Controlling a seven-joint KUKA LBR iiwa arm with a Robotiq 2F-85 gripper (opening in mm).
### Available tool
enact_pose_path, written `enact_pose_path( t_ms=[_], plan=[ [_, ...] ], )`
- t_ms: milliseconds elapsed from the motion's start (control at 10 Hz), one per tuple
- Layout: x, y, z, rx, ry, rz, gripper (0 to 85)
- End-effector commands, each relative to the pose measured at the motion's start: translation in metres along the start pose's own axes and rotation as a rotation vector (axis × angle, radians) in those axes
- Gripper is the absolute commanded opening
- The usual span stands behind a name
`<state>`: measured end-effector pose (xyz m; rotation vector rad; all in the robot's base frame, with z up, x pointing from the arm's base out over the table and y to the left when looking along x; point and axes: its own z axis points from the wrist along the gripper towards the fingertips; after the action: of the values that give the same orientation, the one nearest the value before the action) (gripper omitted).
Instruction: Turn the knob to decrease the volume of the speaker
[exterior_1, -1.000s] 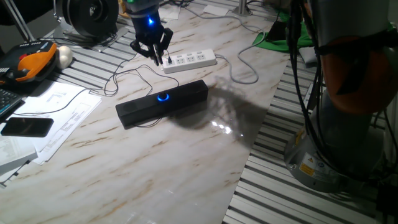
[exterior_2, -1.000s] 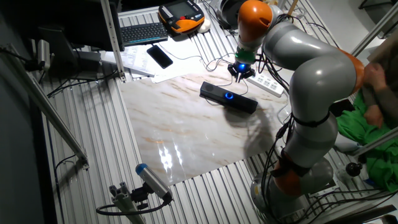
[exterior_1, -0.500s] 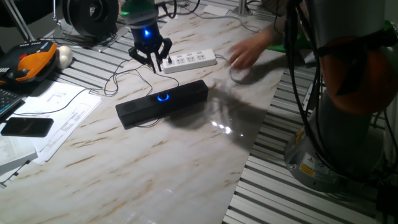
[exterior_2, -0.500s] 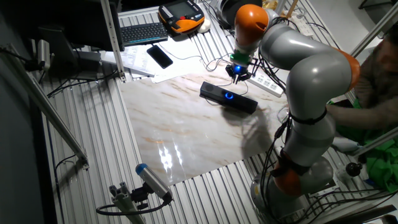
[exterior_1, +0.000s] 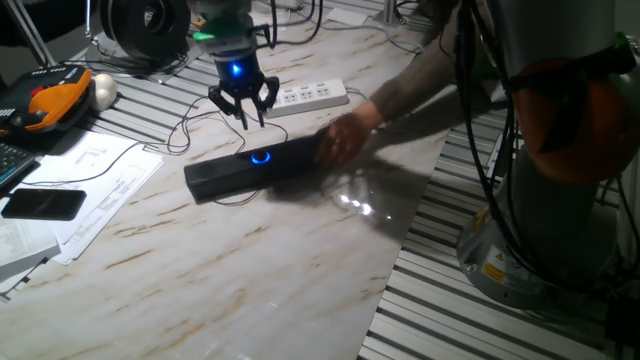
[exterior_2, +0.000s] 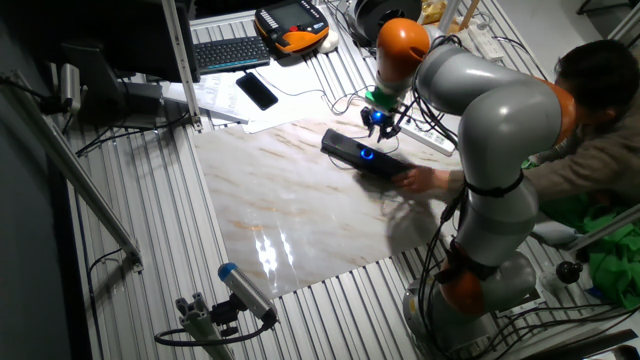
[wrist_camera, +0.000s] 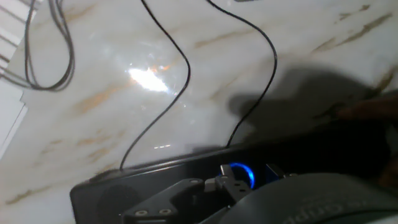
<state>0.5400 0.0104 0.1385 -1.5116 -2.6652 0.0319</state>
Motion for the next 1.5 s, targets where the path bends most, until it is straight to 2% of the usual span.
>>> enact_pose_path(
  t_ms=[0,200,500,700,900,1000,1200,1400],
  plan=[
    [0.000,0.000,0.003,-0.014,0.015,0.189,34.0],
    [-0.001,0.000,0.005,-0.016,0.023,0.187,34.0],
    [0.002,0.006,0.013,-0.023,0.019,0.166,34.0],
    [0.009,0.011,0.022,-0.031,0.012,0.160,34.0],
    [0.015,0.017,0.032,-0.041,0.019,0.159,34.0],
    [0.017,0.020,0.036,-0.047,0.023,0.161,51.0],
    [0.028,0.022,0.041,-0.047,0.020,0.172,51.0],
    [0.034,0.022,0.045,-0.050,0.017,0.184,51.0]
  ],
)
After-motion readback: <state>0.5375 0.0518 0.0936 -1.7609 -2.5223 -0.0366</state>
